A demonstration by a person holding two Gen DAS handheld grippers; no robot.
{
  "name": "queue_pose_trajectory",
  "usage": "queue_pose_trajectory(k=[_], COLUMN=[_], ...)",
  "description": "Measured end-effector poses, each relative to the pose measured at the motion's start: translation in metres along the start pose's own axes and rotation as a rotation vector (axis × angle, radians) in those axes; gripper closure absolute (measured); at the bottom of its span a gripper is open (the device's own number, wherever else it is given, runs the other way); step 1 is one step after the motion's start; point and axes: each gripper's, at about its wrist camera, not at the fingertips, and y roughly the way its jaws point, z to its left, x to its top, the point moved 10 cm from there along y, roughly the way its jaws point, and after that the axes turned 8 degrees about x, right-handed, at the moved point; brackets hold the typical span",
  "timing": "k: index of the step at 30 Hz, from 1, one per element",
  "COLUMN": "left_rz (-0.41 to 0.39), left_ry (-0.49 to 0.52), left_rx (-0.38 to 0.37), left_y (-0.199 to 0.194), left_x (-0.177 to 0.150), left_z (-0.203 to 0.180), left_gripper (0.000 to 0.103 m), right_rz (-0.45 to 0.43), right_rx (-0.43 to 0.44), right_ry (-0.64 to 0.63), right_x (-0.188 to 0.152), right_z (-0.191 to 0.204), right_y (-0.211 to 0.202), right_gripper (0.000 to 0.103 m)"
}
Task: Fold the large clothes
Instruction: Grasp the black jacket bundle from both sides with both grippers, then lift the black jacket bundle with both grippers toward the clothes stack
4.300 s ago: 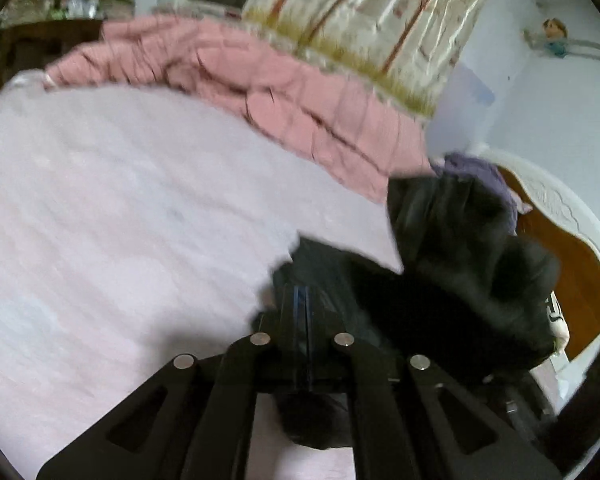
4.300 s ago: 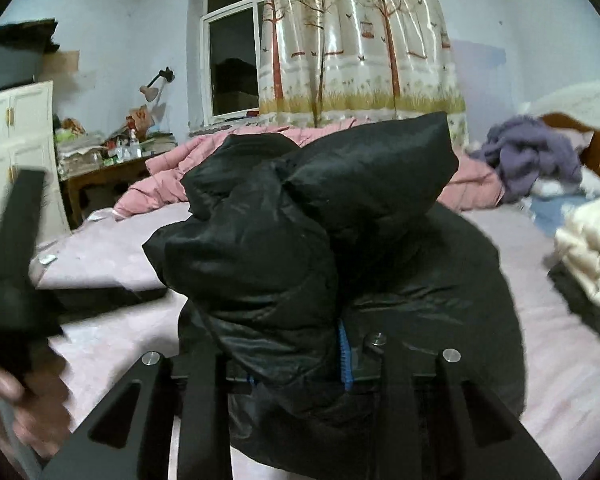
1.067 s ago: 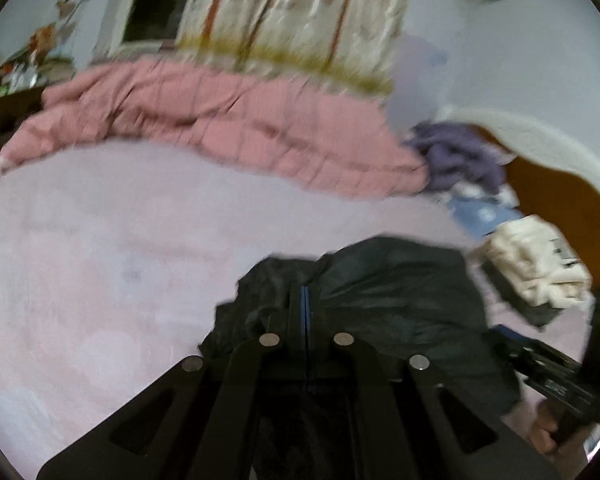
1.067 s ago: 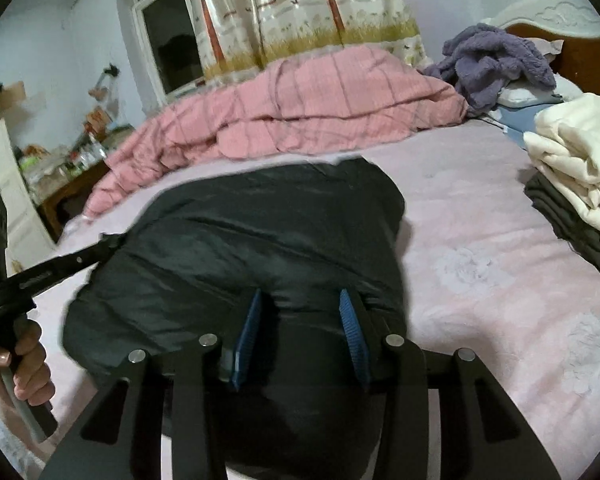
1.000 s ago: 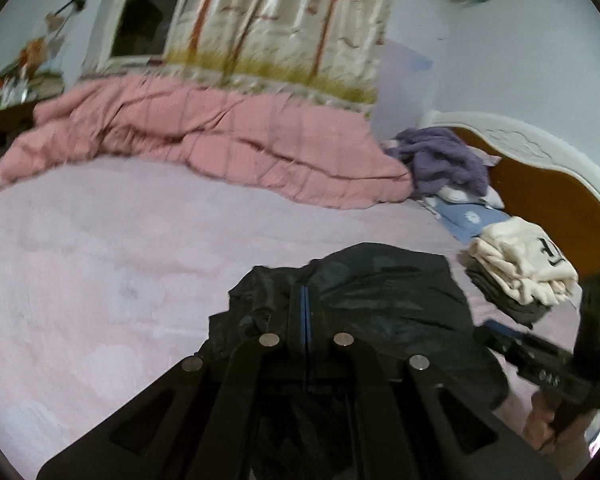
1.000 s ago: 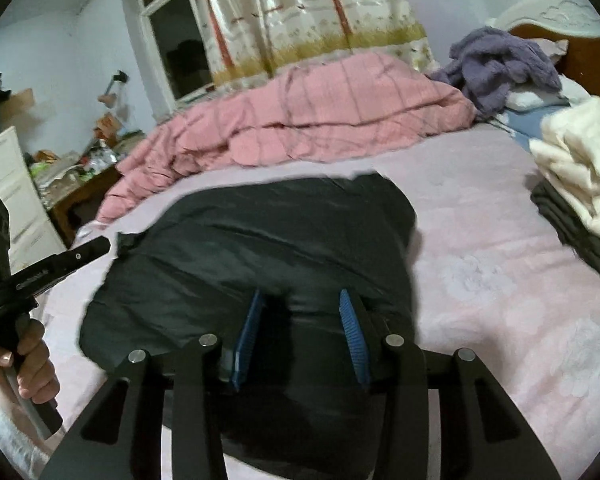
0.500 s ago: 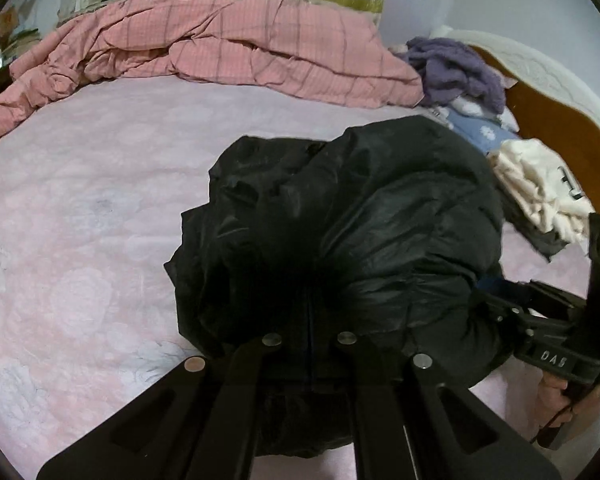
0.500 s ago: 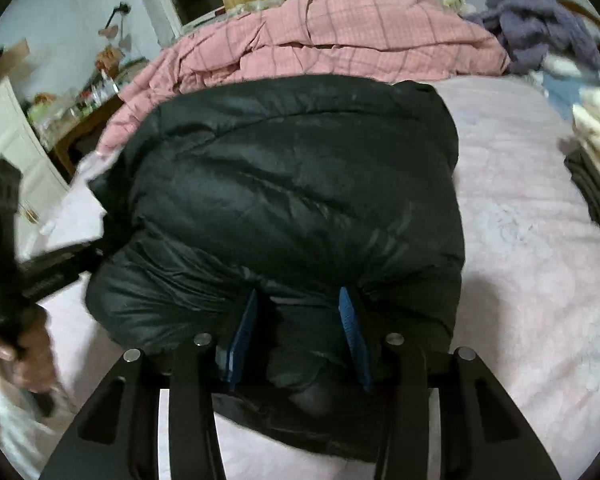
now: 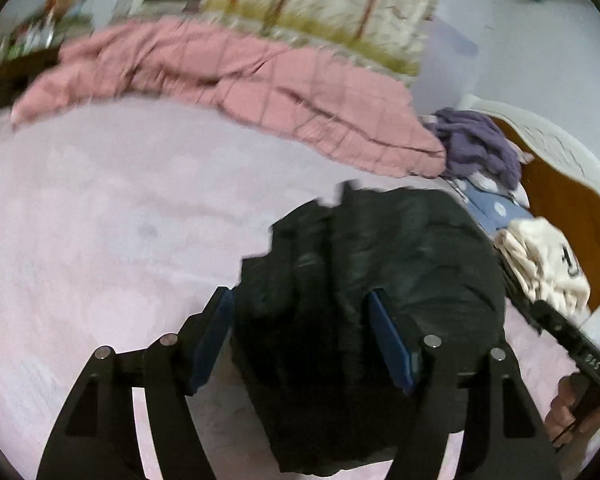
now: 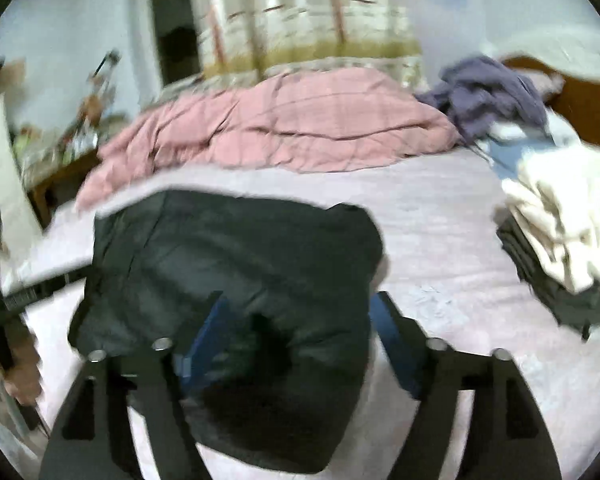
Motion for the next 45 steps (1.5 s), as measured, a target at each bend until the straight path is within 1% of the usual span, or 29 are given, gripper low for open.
queue_pose_trajectory(k=[2, 3, 5, 6, 7, 8, 10, 13, 14, 18, 21, 23, 26, 31, 33, 34, 35, 37, 39, 41, 45], left_rz=[0.056, 0.084, 0.125, 0.144, 0.169, 0.191, 0.236, 0.287, 0.290, 0.289, 0.293, 0.291, 0.292, 0.307, 0.304, 0.303, 0.303, 0.300, 0.301, 0.304, 0.275], left_ry=[-0.045, -0.065, -0.095, -0.112, -0.131, -0.148, -0.192, -0.240, -0.241, -0.224, -0.235, -0.222, -0.207, -0.220, -0.221, -0.223, -0.227, -0.237, -0.247, -0.252, -0.240], left_rx=[-0.049, -0.075, -0.112, -0.123, -0.138, -0.149, -0.164, -0.202, -0.205, -0.207, -0.228, -0.243, -0.242, -0.280, -0.283, -0.289, -0.299, -0.336, -0.362, -0.366, -0.368], left_y=[0.009, 0.014, 0.018, 0.020, 0.024, 0.028, 0.034, 0.041, 0.041, 0.039, 0.037, 0.036, 0.035, 0.037, 0.035, 0.037, 0.037, 0.035, 0.032, 0.031, 0.026], left_x=[-0.006, -0.009, -0.018, -0.023, -0.028, -0.032, -0.044, -0.057, -0.059, -0.061, -0.063, -0.064, -0.065, -0.065, -0.065, -0.065, -0.065, -0.064, -0.063, -0.062, -0.056], left_z=[0.001, 0.001, 0.000, 0.000, 0.000, 0.001, 0.004, 0.004, 0.004, 0.000, -0.002, -0.004, -0.005, -0.009, -0.010, -0.012, -0.013, -0.019, -0.021, -0.023, -0.026], left_gripper=[0.034, 0.031, 0.024, 0.019, 0.016, 0.014, 0.007, 0.004, 0.004, 0.003, 0.004, 0.004, 0.004, 0.014, 0.016, 0.019, 0.021, 0.034, 0.037, 0.037, 0.048], right_rz=[-0.015, -0.012, 0.030, 0.053, 0.069, 0.088, 0.126, 0.190, 0.197, 0.178, 0.183, 0.187, 0.196, 0.207, 0.224, 0.232, 0.239, 0.244, 0.239, 0.218, 0.191], right_rx=[0.029, 0.047, 0.056, 0.051, 0.052, 0.067, 0.104, 0.149, 0.149, 0.130, 0.141, 0.151, 0.170, 0.202, 0.227, 0.236, 0.248, 0.285, 0.307, 0.289, 0.250], right_ry=[0.104, 0.157, 0.218, 0.232, 0.240, 0.250, 0.280, 0.301, 0.290, 0.254, 0.275, 0.295, 0.313, 0.340, 0.331, 0.322, 0.311, 0.321, 0.334, 0.321, 0.284], right_x=[0.000, -0.003, -0.011, -0.015, -0.020, -0.025, -0.034, -0.049, -0.053, -0.055, -0.058, -0.059, -0.060, -0.064, -0.065, -0.065, -0.065, -0.065, -0.064, -0.060, -0.053], right_z=[-0.017, -0.026, -0.039, -0.044, -0.046, -0.047, -0.046, -0.036, -0.032, -0.023, -0.023, -0.025, -0.025, -0.025, -0.022, -0.020, -0.019, -0.018, -0.017, -0.017, -0.013], right_y=[-0.001, 0.000, 0.007, 0.013, 0.017, 0.022, 0.032, 0.048, 0.052, 0.057, 0.062, 0.064, 0.067, 0.070, 0.072, 0.072, 0.073, 0.072, 0.071, 0.068, 0.061], right_gripper=[0.017, 0.017, 0.017, 0.017, 0.017, 0.017, 0.017, 0.016, 0.016, 0.015, 0.014, 0.013, 0.013, 0.013, 0.012, 0.012, 0.015, 0.024, 0.039, 0.047, 0.052])
